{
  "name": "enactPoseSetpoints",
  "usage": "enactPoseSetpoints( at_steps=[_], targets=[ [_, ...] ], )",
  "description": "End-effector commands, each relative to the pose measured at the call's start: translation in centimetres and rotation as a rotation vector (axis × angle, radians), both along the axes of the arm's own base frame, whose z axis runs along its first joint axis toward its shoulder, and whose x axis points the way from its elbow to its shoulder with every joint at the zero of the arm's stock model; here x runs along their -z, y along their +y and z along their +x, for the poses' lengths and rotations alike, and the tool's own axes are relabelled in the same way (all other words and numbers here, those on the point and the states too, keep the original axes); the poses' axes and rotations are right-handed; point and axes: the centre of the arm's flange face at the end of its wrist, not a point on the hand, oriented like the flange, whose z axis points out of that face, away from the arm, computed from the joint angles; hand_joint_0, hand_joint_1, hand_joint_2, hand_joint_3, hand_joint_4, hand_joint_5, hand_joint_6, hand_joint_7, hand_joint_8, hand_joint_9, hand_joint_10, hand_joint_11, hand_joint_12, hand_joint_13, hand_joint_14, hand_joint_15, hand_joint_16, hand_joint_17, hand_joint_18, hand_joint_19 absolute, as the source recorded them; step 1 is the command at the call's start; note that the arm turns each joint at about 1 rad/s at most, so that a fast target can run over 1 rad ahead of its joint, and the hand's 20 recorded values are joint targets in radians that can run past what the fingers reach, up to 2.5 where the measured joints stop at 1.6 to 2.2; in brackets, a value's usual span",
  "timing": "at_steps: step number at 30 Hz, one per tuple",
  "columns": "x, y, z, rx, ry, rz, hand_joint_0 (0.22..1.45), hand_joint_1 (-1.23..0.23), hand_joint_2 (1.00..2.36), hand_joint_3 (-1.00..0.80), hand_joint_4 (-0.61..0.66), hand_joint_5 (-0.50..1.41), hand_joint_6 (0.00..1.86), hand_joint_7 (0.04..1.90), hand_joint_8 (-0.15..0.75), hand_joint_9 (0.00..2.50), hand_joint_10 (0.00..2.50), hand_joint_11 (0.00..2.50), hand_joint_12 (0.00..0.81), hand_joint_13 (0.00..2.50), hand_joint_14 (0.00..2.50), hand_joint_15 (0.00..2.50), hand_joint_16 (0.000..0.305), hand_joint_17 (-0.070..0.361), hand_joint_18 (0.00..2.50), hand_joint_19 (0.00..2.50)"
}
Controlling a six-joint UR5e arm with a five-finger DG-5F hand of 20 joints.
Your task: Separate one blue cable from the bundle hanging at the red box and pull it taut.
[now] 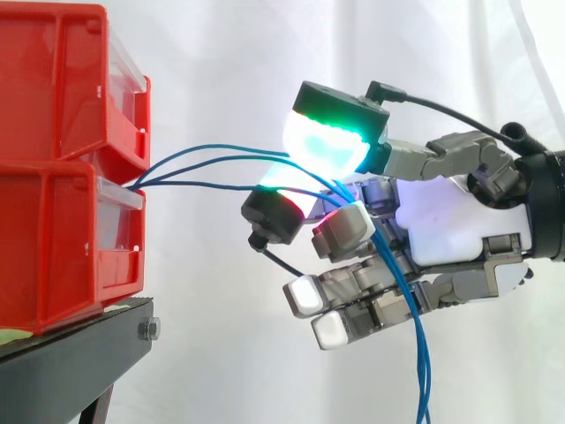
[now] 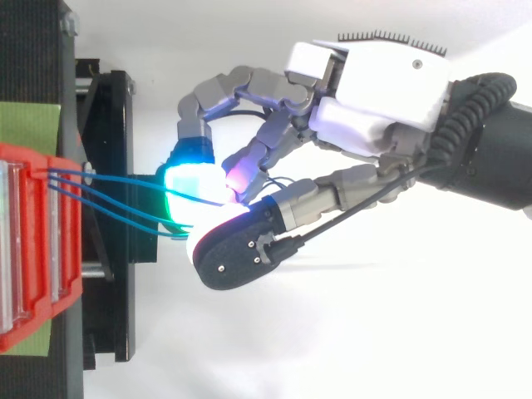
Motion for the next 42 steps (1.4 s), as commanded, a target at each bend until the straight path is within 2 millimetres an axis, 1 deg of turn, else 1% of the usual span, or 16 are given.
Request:
enactPoseSetpoints(
  at_steps=[1,2,4,6,8,9,12,16,20,22,25,33,34,38,40,42],
  targets=[
    [-0.2,0.2,-0.1,-0.001,0.000,-0.002,0.66,-0.86,1.01,-0.31,-0.04,-0.13,0.88,1.21,0.275,1.23,0.02,1.13,0.366,0.84,0.02,0.63,0.043,0.097,0.63,0.66],
    [-0.2,0.2,-0.1,0.000,-0.001,0.000,0.68,-0.87,1.01,-0.30,-0.04,-0.13,0.88,1.21,0.282,1.22,0.02,1.16,0.369,0.84,0.02,0.63,0.043,0.097,0.63,0.67],
    [-0.1,0.2,0.0,0.000,0.001,0.000,0.70,-0.88,1.01,-0.30,-0.06,-0.14,0.91,1.11,0.293,1.20,0.01,1.17,0.366,0.83,0.02,0.62,0.043,0.098,0.64,0.65],
    [-0.2,0.2,-0.1,0.000,-0.001,0.000,0.73,-0.91,1.01,-0.34,-0.08,-0.15,0.92,1.09,0.290,1.18,0.01,1.18,0.364,0.81,0.02,0.61,0.044,0.098,0.64,0.64],
    [-0.1,0.2,0.0,0.000,0.000,0.003,0.76,-0.93,1.01,-0.43,-0.10,-0.15,0.92,1.05,0.288,1.16,0.01,1.18,0.364,0.80,0.02,0.61,0.044,0.099,0.64,0.62],
    [-0.2,0.2,0.0,0.000,-0.003,0.003,0.78,-0.95,1.00,-0.49,-0.10,-0.15,0.92,1.07,0.285,1.16,0.01,1.18,0.363,0.79,0.02,0.60,0.044,0.099,0.64,0.62],
    [-0.2,0.2,-0.1,0.000,-0.001,0.003,0.79,-0.97,1.00,-0.50,-0.11,-0.15,0.92,1.13,0.273,1.16,0.01,1.19,0.361,0.77,0.02,0.57,0.044,0.099,0.64,0.58],
    [-0.4,0.2,0.0,0.000,-0.005,0.005,0.75,-1.00,1.00,-0.50,-0.12,-0.14,0.92,1.15,0.253,1.17,0.01,1.17,0.358,0.75,0.02,0.55,0.044,0.098,0.63,0.58],
    [-0.5,-0.1,-0.2,0.002,0.012,0.004,0.66,-1.01,1.00,-0.50,-0.09,-0.12,0.90,1.09,0.244,1.17,0.02,1.12,0.352,0.73,0.02,0.54,0.043,0.098,0.60,0.59],
    [-0.9,-0.2,-0.4,0.005,0.013,0.003,0.60,-1.00,1.00,-0.50,-0.09,-0.12,0.89,1.09,0.243,1.18,0.02,1.07,0.354,0.72,0.02,0.53,0.043,0.098,0.59,0.61],
    [-1.5,-0.2,-0.6,0.005,0.019,0.002,0.54,-0.95,1.00,-0.50,-0.08,-0.11,0.88,1.09,0.251,1.20,0.02,1.04,0.363,0.72,0.02,0.52,0.046,0.102,0.59,0.61],
    [-2.0,-0.2,-0.7,0.005,0.019,0.001,0.49,-0.83,1.00,-0.50,-0.09,-0.10,0.85,1.09,0.266,1.23,0.01,1.00,0.381,0.73,0.01,0.51,0.049,0.110,0.61,0.62],
    [-2.0,-0.2,-0.7,0.005,0.019,0.001,0.48,-0.79,1.00,-0.50,-0.10,-0.10,0.85,1.09,0.268,1.23,0.02,1.00,0.382,0.73,0.01,0.52,0.049,0.111,0.61,0.61],
    [-2.0,-0.2,-0.8,0.005,0.027,0.000,0.50,-0.70,1.00,-0.50,-0.10,-0.10,0.84,1.10,0.267,1.25,0.02,0.98,0.375,0.73,0.02,0.52,0.048,0.109,0.60,0.62],
    [-1.9,-0.2,-0.8,0.005,0.030,-0.001,0.53,-0.68,1.00,-0.50,-0.11,-0.10,0.83,1.10,0.261,1.26,0.02,1.00,0.371,0.74,0.02,0.52,0.047,0.106,0.60,0.62],
    [-2.1,-0.1,-0.9,0.003,0.028,0.001,0.58,-0.67,1.00,-0.50,-0.12,-0.11,0.83,1.13,0.251,1.25,0.02,1.01,0.359,0.73,0.02,0.53,0.045,0.101,0.59,0.64]
  ],
)
